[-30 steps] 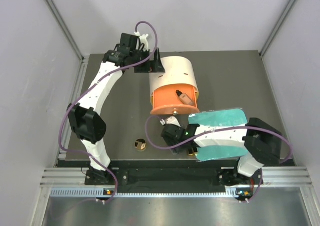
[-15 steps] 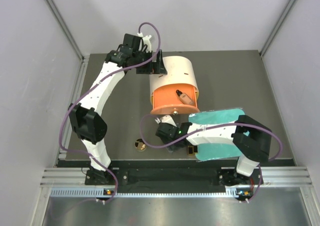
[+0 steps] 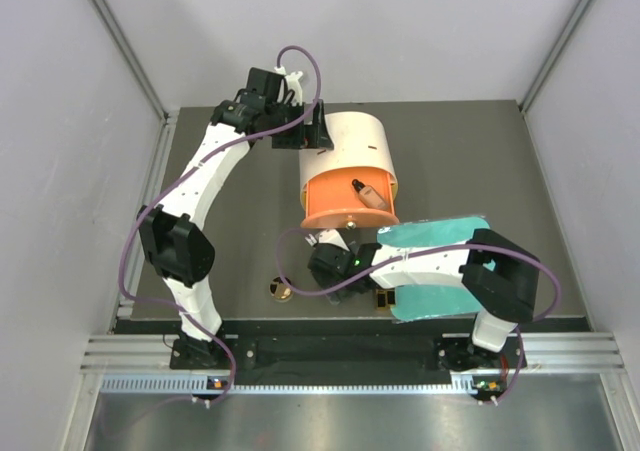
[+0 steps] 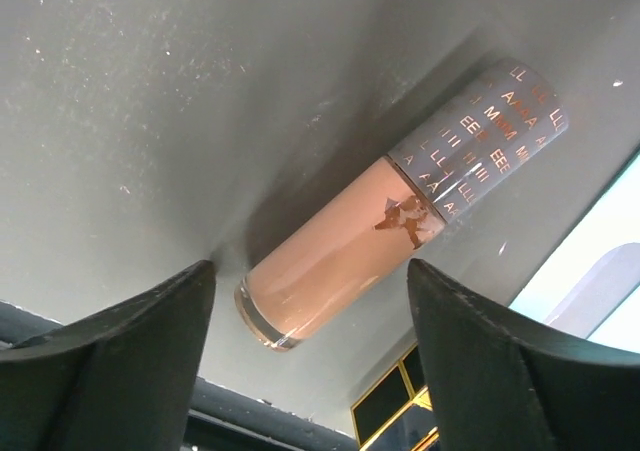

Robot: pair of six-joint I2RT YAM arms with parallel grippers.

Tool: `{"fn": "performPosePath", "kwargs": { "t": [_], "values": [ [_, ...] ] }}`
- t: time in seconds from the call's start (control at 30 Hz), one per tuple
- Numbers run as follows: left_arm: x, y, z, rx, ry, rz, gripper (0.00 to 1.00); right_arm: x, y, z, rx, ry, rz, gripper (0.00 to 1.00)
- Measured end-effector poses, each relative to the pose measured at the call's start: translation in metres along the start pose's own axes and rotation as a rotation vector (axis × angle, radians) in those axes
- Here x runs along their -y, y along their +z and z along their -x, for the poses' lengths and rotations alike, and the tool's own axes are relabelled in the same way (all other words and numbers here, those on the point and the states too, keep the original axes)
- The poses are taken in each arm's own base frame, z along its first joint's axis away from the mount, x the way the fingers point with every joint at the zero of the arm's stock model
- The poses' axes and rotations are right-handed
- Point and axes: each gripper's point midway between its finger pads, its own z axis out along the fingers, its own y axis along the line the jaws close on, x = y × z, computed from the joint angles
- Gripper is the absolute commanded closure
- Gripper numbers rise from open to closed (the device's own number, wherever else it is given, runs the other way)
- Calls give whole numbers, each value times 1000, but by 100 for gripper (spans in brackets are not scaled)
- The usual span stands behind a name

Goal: Organize the makeup

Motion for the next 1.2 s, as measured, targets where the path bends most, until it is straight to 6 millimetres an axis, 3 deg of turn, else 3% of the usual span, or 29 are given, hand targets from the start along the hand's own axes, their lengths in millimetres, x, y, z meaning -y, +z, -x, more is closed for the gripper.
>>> {"fn": "performPosePath", "kwargs": {
  "t": [0.07,0.23,0.47,0.63,0.83,0.87,0.93,1.03,1.13,1.2],
  "values": [
    [0,0,0,0,0,0,1,0,0,1,3,0,2,13],
    [0,0,0,0,0,0,1,-1,0,2,8,0,6,13],
    [1,1,0,0,4,-1,1,-3,2,3,8,15,5,16],
    [2,1,0,0,5,0,1,-10,7,14,21,34,7,18],
    [2,1,0,0,7,2,1,-15,10,20,31,47,15,26],
    [2,1,0,0,8,2,1,-15,10,20,31,48,16,39],
    [2,1,0,0,8,1,1,-16,10,20,33,53,20,44],
    [3,2,-1,-1,10,0,1,-18,12,21,35,54,25,67],
    [5,2,-1,-1,12,-2,1,-19,13,21,38,50,31,80],
    [5,2,-1,-2,13,-3,1,-19,13,21,39,46,34,96]
  ]
}}
